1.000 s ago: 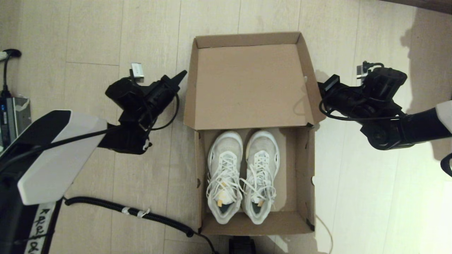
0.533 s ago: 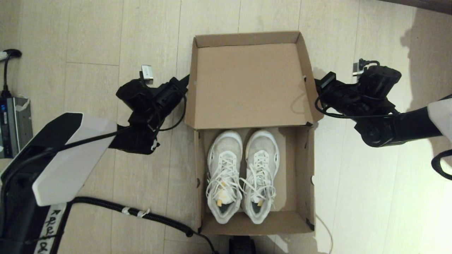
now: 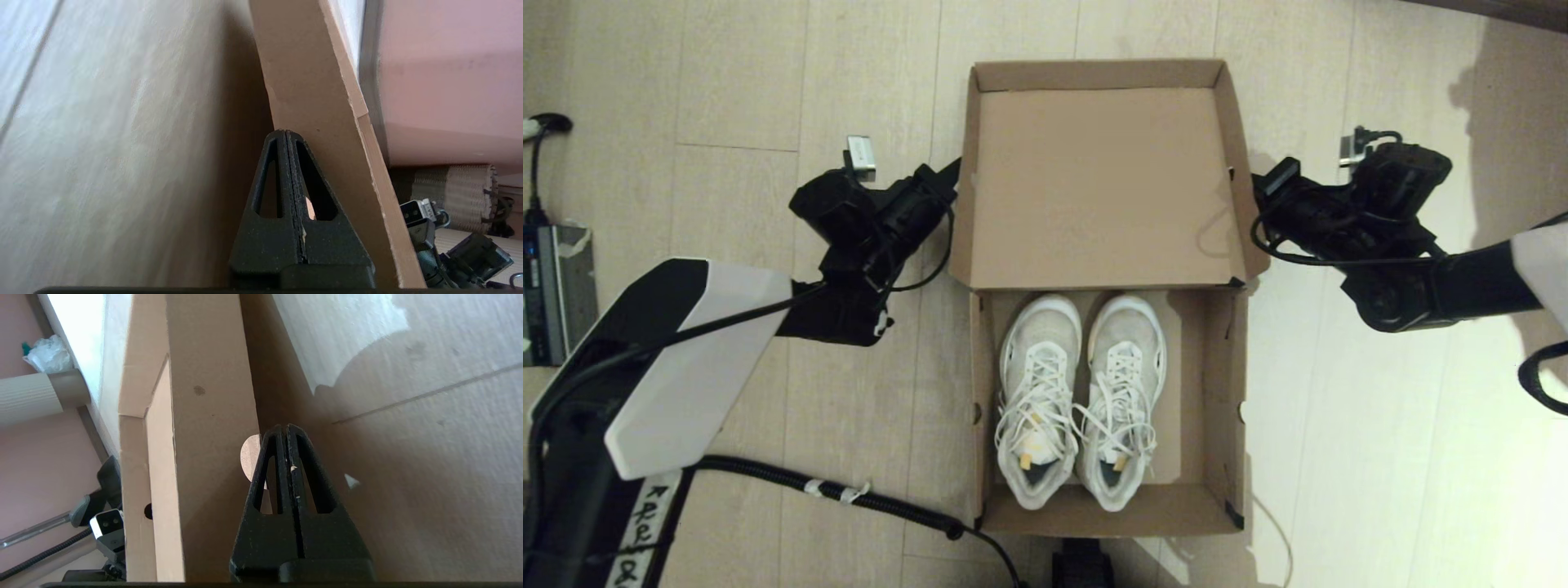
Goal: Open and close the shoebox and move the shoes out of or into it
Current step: Close the shoe box
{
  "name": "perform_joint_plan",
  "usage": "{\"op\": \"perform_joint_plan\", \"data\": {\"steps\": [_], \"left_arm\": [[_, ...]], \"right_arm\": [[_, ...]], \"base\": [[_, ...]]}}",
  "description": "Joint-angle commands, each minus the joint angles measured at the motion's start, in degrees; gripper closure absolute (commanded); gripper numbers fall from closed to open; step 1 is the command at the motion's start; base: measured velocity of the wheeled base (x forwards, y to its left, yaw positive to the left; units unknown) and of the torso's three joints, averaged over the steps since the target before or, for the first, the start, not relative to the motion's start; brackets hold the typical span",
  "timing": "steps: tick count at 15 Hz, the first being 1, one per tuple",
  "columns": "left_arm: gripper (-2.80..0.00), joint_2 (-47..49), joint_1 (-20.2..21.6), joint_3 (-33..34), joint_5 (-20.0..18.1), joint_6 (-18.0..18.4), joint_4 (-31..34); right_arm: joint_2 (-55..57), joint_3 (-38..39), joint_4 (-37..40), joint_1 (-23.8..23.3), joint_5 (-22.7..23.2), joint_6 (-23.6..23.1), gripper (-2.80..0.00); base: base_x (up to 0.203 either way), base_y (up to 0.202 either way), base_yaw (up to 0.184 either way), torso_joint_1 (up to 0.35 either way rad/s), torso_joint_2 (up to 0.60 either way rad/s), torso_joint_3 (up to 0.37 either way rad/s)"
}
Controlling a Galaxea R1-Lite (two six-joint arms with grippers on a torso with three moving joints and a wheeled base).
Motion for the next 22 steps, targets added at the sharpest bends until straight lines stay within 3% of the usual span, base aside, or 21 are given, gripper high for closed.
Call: {"op": "perform_joint_plan", "data": {"steps": [1, 12, 22], "left_arm": [[0.00, -1.86, -0.25, 0.47, -0.14, -0.34, -0.44], [0.00, -16.59, -3.49, 13.62, 0.09, -0.34, -1.05], [0.00, -33.79, -8.81, 31.78, 0.48, -0.08, -1.81]], "right_arm": [[-1.58, -0.04, -0.21, 0.07, 0.23, 0.32, 0.00], [-13.31, 3.19, 4.26, 0.07, 0.29, 0.57, 0.00], [-30.16, 16.28, 7.10, 0.16, 0.83, 0.85, 0.00]], "base": [[0.000, 0.000, 0.000, 0.000, 0.00, 0.000], [0.000, 0.000, 0.000, 0.000, 0.00, 0.000], [0.000, 0.000, 0.000, 0.000, 0.00, 0.000]]}}
